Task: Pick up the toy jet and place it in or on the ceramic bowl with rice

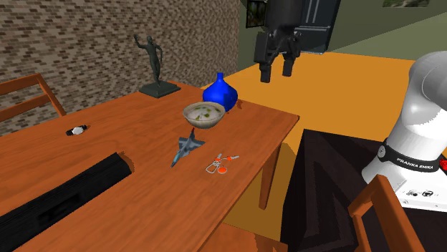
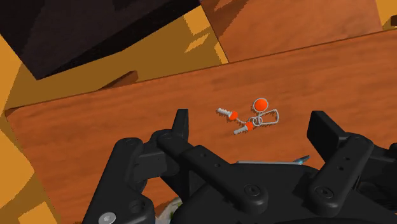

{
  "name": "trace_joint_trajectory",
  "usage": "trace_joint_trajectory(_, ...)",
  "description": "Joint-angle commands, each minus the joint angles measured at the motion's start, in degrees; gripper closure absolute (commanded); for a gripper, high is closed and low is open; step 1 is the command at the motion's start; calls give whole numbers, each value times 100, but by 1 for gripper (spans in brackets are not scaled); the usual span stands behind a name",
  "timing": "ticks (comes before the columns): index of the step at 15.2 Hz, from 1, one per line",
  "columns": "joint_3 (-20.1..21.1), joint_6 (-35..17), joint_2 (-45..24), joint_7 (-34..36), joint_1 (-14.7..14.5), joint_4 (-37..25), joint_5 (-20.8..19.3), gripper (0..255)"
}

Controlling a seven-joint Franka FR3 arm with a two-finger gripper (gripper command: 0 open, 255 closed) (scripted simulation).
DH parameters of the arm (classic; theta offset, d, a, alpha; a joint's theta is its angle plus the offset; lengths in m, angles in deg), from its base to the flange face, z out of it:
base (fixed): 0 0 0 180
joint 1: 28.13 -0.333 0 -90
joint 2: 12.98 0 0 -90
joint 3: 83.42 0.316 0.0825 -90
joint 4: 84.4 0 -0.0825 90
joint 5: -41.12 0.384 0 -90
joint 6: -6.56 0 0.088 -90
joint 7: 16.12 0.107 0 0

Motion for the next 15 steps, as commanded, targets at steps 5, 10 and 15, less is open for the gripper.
trace_joint_trajectory(5, 603, -908, -1203, 1520, 187, -371, -136, 0)
trace_joint_trajectory(10, 929, -1484, -2391, 2876, 300, -955, -608, 0)
trace_joint_trajectory(15, 945, -1820, -3623, 4229, 226, -1740, -1268, 0)
